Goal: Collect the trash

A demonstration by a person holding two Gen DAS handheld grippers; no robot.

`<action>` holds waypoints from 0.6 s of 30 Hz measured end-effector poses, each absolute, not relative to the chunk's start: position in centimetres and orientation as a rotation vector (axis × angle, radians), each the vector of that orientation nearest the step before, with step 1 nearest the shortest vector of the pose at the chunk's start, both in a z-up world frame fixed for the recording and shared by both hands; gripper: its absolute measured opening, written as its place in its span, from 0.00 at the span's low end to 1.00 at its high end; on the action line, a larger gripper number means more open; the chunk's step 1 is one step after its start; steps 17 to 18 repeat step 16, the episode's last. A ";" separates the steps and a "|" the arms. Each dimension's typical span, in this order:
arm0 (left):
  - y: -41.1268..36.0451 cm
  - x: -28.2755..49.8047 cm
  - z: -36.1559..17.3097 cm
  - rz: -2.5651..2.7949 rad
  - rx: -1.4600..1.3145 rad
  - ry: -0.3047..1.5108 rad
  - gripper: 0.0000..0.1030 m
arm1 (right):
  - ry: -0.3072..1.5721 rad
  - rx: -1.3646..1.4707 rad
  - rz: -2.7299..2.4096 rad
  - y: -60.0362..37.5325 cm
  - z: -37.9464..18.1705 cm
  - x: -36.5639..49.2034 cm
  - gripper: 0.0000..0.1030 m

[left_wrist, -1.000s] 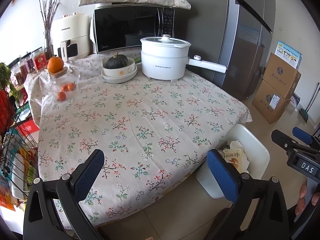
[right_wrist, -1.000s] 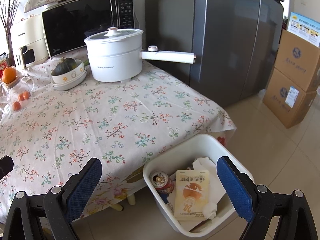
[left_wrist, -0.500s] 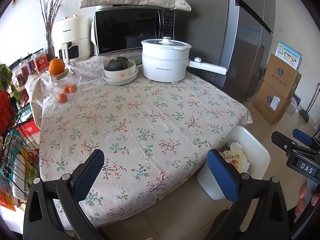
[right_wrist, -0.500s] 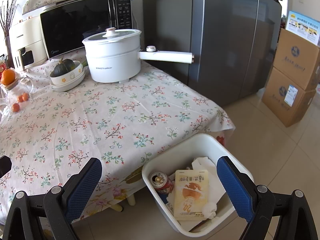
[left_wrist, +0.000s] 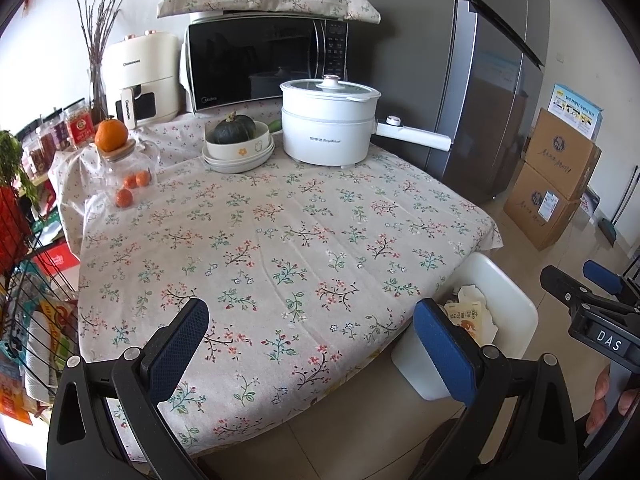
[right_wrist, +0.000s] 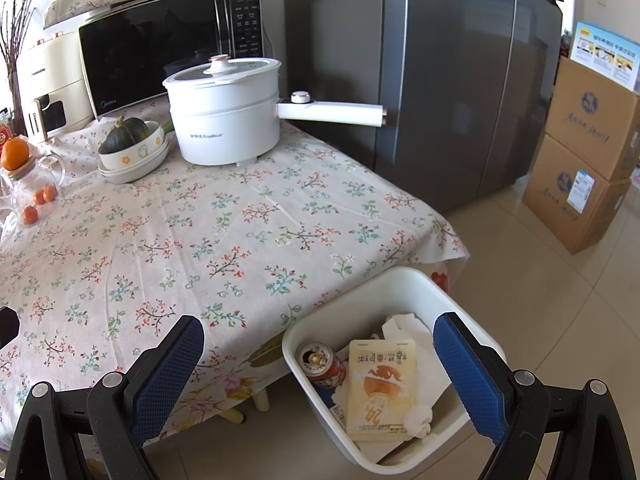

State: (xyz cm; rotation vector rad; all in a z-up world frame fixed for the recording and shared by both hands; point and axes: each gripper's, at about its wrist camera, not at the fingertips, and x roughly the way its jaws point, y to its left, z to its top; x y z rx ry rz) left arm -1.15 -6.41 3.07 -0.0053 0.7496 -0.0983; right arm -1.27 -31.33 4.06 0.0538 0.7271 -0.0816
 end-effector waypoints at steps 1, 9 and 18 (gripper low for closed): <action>-6.4 -1.1 3.1 -0.098 -0.005 0.748 1.00 | 0.725 0.056 -0.083 -31.4 4.1 -1.3 0.93; -6.0 -0.6 3.0 -0.101 -0.020 0.755 1.00 | 0.708 0.064 -0.088 -31.3 4.4 -1.3 0.93; -5.9 -0.3 2.8 -0.109 -0.022 0.755 1.00 | 0.704 0.048 -0.071 -30.3 4.5 -0.9 0.93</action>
